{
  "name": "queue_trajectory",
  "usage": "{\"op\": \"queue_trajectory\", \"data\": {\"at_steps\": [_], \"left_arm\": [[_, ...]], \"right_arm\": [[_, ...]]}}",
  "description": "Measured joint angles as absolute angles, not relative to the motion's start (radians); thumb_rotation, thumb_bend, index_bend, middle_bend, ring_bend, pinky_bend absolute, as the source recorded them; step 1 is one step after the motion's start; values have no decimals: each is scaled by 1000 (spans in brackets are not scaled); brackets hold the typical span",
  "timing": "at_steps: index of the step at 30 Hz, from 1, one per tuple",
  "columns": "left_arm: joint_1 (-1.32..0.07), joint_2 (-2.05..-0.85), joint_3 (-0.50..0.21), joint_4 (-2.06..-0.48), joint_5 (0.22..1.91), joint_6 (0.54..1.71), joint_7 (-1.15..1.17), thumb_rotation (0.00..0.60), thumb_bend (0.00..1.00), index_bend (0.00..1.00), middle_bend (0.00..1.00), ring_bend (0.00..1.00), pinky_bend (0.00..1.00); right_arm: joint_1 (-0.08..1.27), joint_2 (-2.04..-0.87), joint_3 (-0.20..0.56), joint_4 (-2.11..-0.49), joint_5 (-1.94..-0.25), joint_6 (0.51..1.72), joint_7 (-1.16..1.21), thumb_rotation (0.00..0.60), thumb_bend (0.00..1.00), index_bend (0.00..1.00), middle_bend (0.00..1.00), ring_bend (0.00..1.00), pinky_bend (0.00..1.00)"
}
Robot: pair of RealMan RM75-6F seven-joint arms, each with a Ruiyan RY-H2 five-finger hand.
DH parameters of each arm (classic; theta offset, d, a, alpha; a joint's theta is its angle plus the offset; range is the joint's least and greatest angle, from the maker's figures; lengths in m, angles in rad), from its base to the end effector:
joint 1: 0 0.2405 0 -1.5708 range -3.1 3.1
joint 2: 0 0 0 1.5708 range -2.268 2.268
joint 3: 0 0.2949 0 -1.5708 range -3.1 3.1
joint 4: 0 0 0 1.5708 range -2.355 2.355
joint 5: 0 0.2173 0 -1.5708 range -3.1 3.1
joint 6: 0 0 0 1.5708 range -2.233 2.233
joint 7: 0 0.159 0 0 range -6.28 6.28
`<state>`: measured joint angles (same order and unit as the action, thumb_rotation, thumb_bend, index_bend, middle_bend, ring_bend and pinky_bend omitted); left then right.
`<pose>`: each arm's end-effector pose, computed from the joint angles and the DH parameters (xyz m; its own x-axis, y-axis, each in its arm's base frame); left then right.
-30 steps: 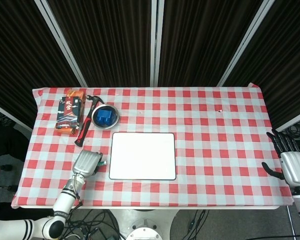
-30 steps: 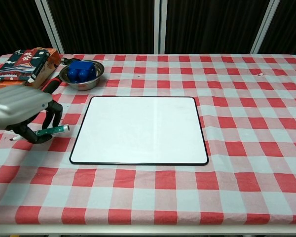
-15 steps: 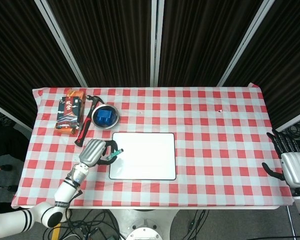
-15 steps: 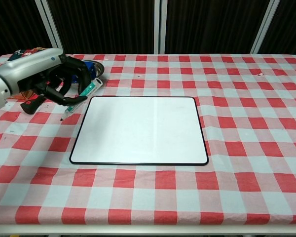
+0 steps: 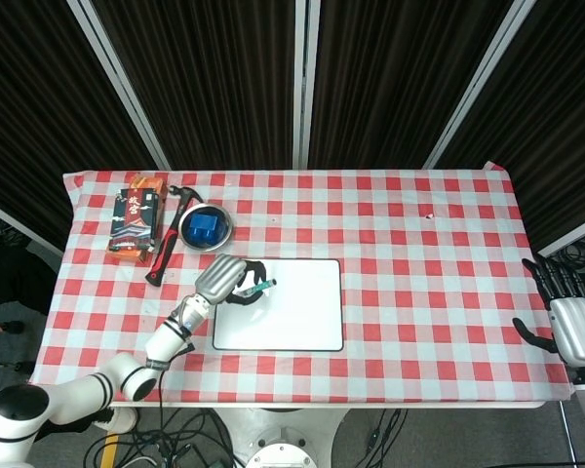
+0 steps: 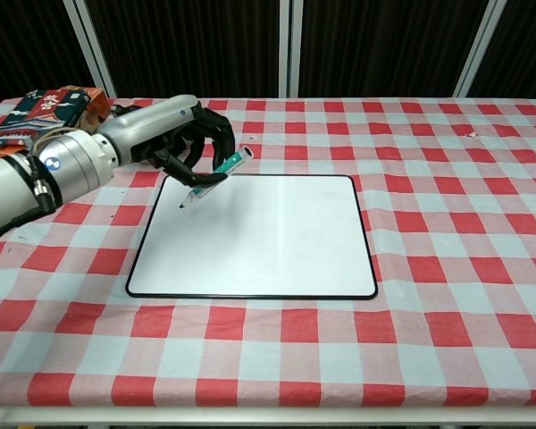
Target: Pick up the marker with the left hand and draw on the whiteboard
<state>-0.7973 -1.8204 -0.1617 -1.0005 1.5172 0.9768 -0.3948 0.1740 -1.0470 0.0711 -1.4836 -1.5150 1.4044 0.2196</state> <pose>-0.1538 0.4019 -0.0971 0.1336 0.3632 0.9221 0.8782 -0.4745 0.0596 -0.3604 -0.2394 0.2036 0.3788 -0.0140 0.9254 -0.9229 -0.0799 0.3766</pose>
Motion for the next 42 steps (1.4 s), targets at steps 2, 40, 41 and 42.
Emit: {"op": "queue_trajectory", "data": {"at_steps": [2, 40, 41, 42], "left_arm": [[-817, -1844, -161, -962, 1522, 968, -403, 600, 397, 505, 553, 675, 940], [-848, -1915, -122, -806, 1497, 964, -460, 600, 401, 505, 554, 665, 937], [-849, -1918, -124, -802, 1495, 964, -464, 600, 401, 505, 554, 665, 937], [-851, -1920, -125, -799, 1494, 964, -467, 600, 401, 505, 554, 665, 937]], "right_arm": [[173, -1047, 71, -1482, -1514, 1405, 221, 600, 184, 0, 0, 0, 0], [182, -1055, 69, -1474, -1512, 1384, 227, 600, 187, 0, 0, 0, 0], [181, -1055, 69, -1475, -1512, 1384, 227, 600, 186, 0, 0, 0, 0], [181, -1055, 70, -1475, -1512, 1385, 226, 600, 186, 0, 0, 0, 0]]}}
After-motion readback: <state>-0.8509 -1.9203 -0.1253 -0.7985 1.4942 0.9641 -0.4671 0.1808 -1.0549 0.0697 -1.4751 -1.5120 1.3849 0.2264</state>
